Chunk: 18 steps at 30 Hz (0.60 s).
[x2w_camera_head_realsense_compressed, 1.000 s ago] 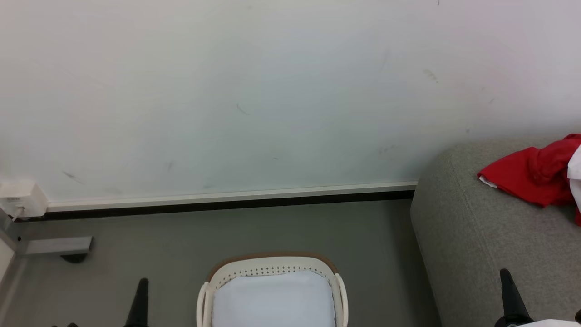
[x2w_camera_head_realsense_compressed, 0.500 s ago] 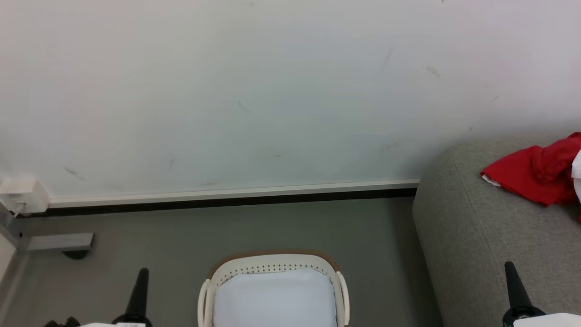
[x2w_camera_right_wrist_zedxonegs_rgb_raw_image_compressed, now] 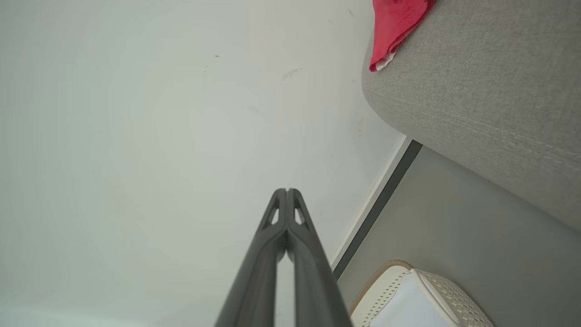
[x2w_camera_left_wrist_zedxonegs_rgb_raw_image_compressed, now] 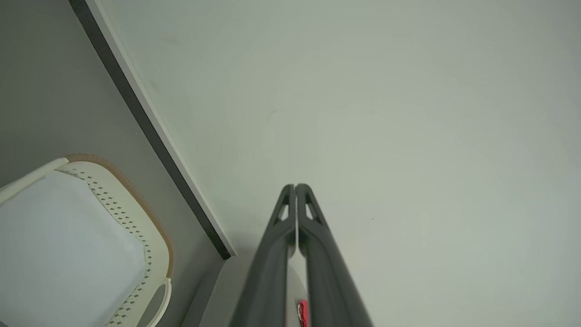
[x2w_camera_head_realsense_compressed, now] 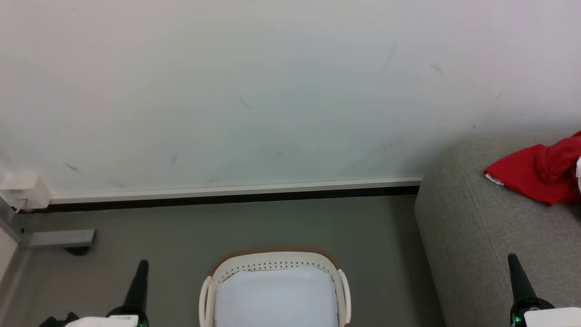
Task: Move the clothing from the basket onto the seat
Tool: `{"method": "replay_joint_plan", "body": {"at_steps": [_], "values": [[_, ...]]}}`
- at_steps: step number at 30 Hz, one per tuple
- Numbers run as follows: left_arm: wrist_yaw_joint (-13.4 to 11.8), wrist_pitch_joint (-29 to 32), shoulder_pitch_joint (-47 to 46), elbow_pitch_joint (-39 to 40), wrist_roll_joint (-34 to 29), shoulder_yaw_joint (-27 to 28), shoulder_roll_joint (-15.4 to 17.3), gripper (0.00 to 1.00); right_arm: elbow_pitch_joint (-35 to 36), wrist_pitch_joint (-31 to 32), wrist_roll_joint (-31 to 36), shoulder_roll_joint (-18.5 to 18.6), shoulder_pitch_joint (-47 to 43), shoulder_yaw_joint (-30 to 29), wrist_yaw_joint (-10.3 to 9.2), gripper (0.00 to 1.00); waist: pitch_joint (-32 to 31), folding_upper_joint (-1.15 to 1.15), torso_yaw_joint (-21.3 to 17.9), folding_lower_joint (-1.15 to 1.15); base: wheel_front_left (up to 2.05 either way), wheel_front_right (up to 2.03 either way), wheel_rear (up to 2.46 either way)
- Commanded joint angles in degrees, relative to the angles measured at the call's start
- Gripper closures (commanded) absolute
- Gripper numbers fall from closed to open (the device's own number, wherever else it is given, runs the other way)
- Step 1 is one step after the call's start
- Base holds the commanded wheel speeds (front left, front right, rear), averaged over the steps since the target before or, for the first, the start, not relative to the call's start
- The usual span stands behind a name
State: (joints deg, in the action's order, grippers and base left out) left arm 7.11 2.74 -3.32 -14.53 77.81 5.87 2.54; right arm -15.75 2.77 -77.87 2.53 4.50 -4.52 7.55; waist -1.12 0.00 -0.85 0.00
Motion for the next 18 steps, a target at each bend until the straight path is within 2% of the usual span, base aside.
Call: {"method": "replay_joint_plan", "body": {"at_steps": [1,18], "values": [[0.4,0.4,-1.0,0.4,1.8,0.3,0.5,1.00,0.6,0.2,-1.3,0.5,0.8,-0.4,-0.08,1.00,0.0,0.00,0.0,0.00,0.00,0.00,0.00],[0.4,2.3,-2.3,0.5,9.0,0.5,0.5,1.00,1.3,2.3,-8.6,0.5,1.5,-1.4,-0.10,1.00,0.7,0.00,0.4,0.00,0.00,0.00,0.00]]}}
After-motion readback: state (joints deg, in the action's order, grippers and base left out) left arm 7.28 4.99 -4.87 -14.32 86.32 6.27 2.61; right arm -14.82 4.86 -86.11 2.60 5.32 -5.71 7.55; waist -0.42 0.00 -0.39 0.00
